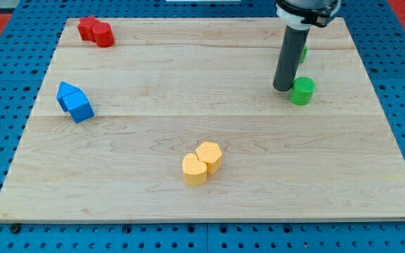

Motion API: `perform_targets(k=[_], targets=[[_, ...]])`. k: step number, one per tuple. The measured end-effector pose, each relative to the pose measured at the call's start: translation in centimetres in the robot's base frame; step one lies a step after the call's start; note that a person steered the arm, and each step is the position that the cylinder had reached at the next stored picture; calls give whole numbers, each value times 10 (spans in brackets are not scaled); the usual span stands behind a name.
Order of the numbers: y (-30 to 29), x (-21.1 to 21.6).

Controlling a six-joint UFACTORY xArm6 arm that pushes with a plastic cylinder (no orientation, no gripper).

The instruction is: Push the green star to the green circle

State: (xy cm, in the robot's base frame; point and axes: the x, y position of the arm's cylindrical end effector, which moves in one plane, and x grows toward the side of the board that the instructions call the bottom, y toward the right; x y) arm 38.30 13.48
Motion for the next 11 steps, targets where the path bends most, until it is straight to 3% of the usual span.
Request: perform_targets(k=[1,2,3,4,5,6,8,11], targets=[[-41,-44],[-38,-102],[-3,-124],[35,-94],[36,-91],[53,-118],[48,-40],[45,-45]])
